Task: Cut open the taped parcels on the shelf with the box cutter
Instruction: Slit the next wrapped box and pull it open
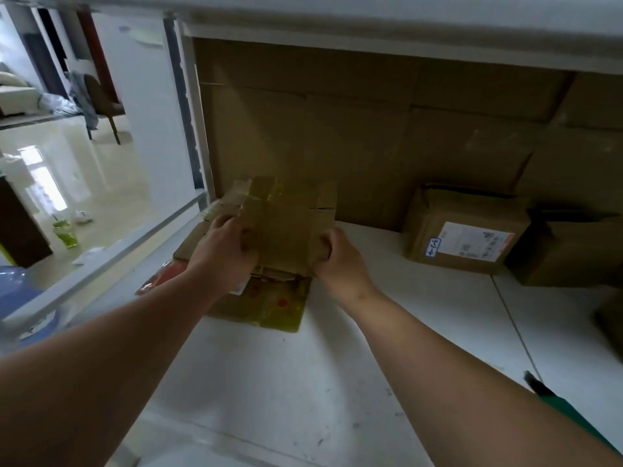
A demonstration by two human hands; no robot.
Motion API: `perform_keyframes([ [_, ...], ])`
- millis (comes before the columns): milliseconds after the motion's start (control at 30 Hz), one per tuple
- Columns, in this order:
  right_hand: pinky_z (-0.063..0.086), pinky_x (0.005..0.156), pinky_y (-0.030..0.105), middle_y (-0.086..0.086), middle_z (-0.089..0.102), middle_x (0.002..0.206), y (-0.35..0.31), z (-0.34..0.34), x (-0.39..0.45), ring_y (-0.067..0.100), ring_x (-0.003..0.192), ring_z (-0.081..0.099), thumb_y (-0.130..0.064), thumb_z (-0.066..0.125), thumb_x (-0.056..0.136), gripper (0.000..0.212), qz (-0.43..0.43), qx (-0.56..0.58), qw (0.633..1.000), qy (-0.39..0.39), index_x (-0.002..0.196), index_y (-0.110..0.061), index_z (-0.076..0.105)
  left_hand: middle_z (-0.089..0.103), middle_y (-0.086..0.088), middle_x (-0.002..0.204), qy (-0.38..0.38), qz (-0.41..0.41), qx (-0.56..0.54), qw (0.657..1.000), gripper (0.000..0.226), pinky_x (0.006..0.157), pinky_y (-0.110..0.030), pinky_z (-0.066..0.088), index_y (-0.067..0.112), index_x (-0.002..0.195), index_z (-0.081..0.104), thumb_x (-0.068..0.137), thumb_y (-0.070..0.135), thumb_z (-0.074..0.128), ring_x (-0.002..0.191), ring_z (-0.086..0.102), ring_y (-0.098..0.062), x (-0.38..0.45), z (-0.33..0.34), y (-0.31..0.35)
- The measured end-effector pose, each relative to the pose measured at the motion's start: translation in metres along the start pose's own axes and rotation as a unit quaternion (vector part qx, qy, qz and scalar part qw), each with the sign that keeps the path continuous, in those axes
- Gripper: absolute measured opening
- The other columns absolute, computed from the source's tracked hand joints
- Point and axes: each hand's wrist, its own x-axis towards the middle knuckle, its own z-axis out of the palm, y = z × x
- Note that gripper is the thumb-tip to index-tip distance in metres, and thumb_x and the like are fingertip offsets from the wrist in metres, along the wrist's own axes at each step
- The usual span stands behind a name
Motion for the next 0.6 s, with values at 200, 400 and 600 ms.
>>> perform_keyframes([
  [200,0.045,0.092,0.029,0.005,0.055,0.134,-0.026,0.023,0.026,0.022,0.119,0.055,-0.028,0.057,0.096,0.042,-0.005,-0.047,0.998,-0.028,0.136,-0.016,0.052,0.025,0.002,0.152,-0.019,0.029,0.027,0.999,0.074,0.081,-0.033,0.047,0.034,0.144,0.038,0.078,0.026,0.069,0.124,0.047,-0.028,0.029,-0.011,-0.022],
  [400,0.045,0.105,0.041,0.010,0.047,0.140,-0.043,0.046,0.045,0.028,0.125,0.050,-0.014,0.059,0.090,0.057,-0.021,-0.105,0.992,-0.069,0.144,-0.018,0.044,0.015,0.008,0.156,-0.060,0.031,0.047,0.997,0.065,0.091,-0.042,0.052,0.038,0.137,0.047,0.078,0.034,0.073,0.129,0.043,-0.029,0.049,-0.019,-0.046],
  [600,0.024,0.109,0.043,0.007,0.033,0.149,-0.036,0.063,0.055,0.030,0.136,0.035,-0.032,0.046,0.101,0.050,0.000,-0.224,0.972,-0.075,0.149,-0.027,0.034,0.012,-0.003,0.161,-0.065,0.032,0.084,0.994,0.047,0.112,-0.046,0.033,0.030,0.143,0.048,0.097,0.024,0.049,0.143,0.022,-0.033,0.060,-0.012,-0.075],
])
